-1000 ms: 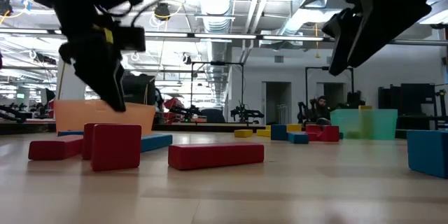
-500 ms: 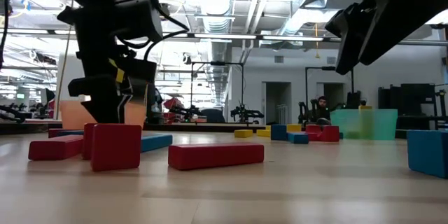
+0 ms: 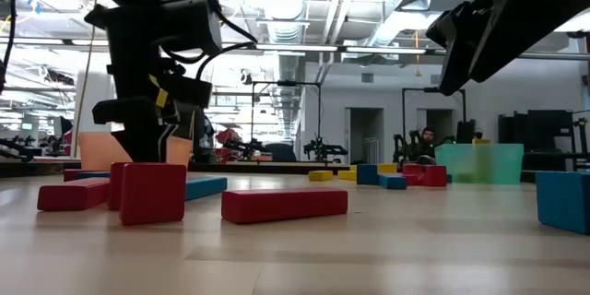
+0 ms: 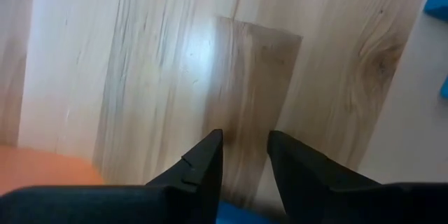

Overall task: Sort blocks
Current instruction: Put the blue wooden block into the red bin, then put the red wooden block into the orange bin

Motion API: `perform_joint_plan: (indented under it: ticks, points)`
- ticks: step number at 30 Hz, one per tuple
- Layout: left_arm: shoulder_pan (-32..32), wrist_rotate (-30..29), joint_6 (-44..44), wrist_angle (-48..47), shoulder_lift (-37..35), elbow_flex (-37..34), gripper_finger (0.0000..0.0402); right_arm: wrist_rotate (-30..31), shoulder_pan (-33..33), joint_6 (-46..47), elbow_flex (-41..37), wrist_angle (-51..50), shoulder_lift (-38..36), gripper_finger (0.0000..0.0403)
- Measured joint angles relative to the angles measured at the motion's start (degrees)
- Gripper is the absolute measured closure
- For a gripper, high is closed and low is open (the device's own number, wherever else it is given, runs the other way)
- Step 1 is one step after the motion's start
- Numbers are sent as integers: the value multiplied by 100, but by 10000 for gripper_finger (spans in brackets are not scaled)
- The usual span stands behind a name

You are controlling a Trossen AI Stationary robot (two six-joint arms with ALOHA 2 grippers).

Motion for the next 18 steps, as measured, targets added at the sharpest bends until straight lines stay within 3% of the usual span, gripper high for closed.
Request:
perform_joint_plan:
  ticks: [9,18]
  points:
    - [-34,-95,-17,-133,-7,15,284,0,0,-12,0,0,0,192]
    - [-366,-111,-72,-225,-17,17,222,0,0,-142,0,7,-2,192]
